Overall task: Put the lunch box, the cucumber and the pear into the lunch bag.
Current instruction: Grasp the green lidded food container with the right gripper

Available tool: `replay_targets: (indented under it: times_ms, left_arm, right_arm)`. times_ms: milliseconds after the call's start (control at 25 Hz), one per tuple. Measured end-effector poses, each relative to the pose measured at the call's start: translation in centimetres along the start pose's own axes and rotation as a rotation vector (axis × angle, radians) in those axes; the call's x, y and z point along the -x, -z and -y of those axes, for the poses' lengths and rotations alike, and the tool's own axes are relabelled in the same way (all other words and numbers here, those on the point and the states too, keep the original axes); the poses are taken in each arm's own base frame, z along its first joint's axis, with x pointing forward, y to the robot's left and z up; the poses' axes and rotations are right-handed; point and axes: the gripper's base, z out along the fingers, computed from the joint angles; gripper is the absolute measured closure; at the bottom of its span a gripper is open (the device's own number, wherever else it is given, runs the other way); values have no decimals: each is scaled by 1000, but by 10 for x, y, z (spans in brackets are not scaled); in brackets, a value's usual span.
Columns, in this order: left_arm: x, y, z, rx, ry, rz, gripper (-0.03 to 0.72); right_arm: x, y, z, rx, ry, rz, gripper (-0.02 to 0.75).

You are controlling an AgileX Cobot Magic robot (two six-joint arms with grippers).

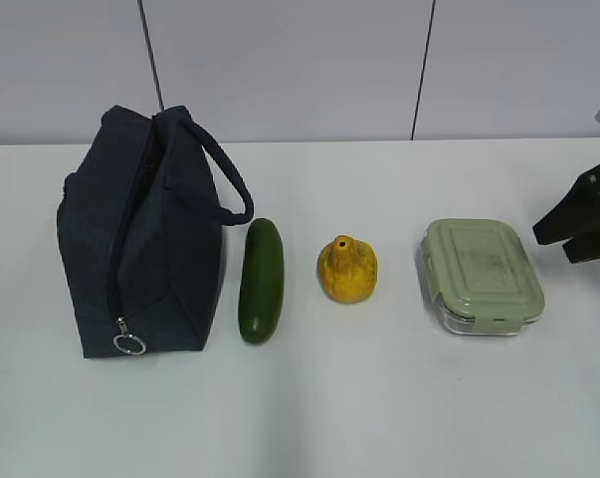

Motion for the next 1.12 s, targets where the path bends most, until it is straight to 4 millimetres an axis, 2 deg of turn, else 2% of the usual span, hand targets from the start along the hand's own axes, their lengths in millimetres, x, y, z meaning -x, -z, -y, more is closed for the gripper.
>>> replay_targets:
  times_ms: [80,200,760,1120]
  left_arm:
    - [0,0,0,0,0,0,447]
    - [0,0,0,0,0,0,447]
    - [0,0,0,0,0,0,447]
    - [0,0,0,0,0,0,447]
  right_arm:
    - [0,0,-1,6,18,5,150]
    - [1,0,-1,8,41,6,124]
    - [-1,-38,26,121,1,13,113]
    - [0,-42,28,148,10,43,113]
